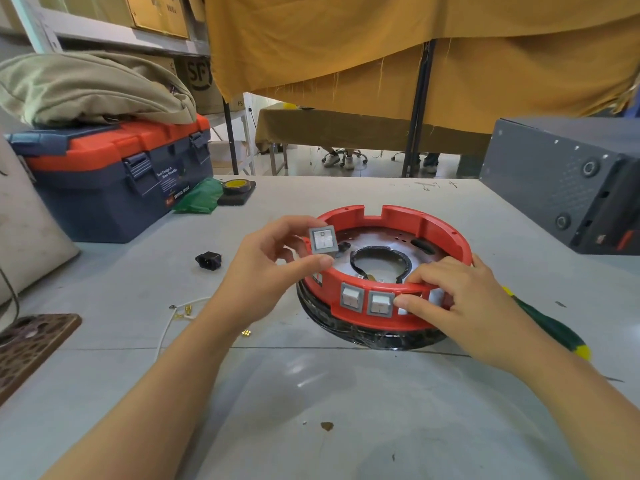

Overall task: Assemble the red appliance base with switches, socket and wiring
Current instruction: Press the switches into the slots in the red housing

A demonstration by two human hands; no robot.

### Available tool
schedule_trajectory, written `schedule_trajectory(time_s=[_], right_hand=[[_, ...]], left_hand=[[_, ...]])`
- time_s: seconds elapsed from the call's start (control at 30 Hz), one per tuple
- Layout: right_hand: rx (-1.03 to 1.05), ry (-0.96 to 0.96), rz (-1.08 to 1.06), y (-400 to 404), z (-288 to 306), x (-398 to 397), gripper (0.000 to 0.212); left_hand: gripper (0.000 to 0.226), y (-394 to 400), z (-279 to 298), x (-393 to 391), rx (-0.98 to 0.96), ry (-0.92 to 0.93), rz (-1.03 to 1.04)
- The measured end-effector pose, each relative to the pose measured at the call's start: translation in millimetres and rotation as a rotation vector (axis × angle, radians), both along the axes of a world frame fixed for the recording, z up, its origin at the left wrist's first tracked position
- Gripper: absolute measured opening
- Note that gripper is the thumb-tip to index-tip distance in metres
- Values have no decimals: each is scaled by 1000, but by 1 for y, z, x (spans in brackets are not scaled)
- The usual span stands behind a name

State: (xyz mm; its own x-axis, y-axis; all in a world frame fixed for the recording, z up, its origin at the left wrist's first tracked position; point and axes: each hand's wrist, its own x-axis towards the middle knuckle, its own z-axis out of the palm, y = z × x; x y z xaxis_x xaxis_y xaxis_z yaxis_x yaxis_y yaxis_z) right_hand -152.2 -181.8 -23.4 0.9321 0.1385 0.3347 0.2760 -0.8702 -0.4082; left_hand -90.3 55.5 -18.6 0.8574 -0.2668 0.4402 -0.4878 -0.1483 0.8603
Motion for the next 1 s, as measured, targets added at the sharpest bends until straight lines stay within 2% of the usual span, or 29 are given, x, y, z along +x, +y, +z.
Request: schedule_trajectory(time_s=[0.1, 0.2, 0.33, 0.6, 0.83, 1.0], right_hand=[[6, -6, 13, 0, -1, 2, 43], [0, -31, 42, -3, -2, 3, 40], [40, -32, 66, -13, 2, 4, 14], [79, 46, 104, -21, 6, 3, 13], [57, 5, 89, -13, 6, 0, 16], [85, 32, 92, -12, 7, -1, 13]], left_hand=[[36, -6, 1, -8, -79, 65, -143], [39, -9, 0, -10, -65, 79, -211], [37, -10, -2, -11, -60, 88, -227], [28, -12, 1, -17, -47, 79, -212], [27, -19, 2, -26, -26, 84, -305], [23, -29, -3, -35, 51, 8, -328]])
